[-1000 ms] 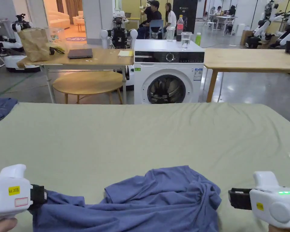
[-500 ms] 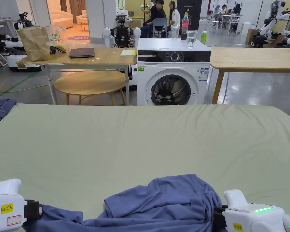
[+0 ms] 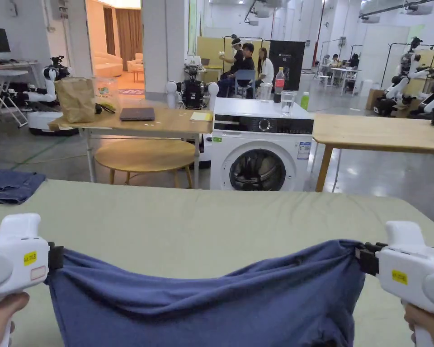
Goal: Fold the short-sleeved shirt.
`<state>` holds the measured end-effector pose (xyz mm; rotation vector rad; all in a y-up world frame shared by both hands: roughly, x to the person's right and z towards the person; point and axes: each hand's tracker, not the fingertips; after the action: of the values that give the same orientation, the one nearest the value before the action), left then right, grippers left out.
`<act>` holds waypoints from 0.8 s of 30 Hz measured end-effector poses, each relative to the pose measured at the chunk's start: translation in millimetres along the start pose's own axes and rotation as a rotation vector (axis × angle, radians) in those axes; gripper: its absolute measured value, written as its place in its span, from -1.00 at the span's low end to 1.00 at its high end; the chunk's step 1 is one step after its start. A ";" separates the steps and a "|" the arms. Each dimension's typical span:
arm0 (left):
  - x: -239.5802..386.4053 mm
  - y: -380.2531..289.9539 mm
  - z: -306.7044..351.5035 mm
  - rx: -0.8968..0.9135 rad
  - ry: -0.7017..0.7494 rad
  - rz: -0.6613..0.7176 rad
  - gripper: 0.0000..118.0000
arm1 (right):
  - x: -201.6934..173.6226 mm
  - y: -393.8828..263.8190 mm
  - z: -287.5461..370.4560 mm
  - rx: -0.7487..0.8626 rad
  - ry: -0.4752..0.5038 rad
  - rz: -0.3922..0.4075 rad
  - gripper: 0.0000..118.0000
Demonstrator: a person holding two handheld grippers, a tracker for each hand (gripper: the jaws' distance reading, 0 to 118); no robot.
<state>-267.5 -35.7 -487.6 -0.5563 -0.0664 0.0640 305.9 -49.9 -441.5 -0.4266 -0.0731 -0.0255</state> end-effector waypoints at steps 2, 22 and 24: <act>-0.8 28.9 14.1 0.064 0.006 -0.014 -0.97 | 3.5 38.2 19.4 0.073 -0.049 -0.009 -0.87; 40.1 160.4 -33.8 0.319 0.015 -0.052 -0.97 | 22.0 155.3 5.5 0.318 -0.184 -0.028 -0.87; 40.0 132.6 -58.5 0.264 0.026 -0.039 -0.97 | 23.7 127.9 -18.8 0.268 -0.191 -0.044 -0.87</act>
<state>-228.6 49.1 -605.5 -0.2915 -0.0421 0.0272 335.9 58.5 -509.5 -0.1579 -0.2707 -0.0181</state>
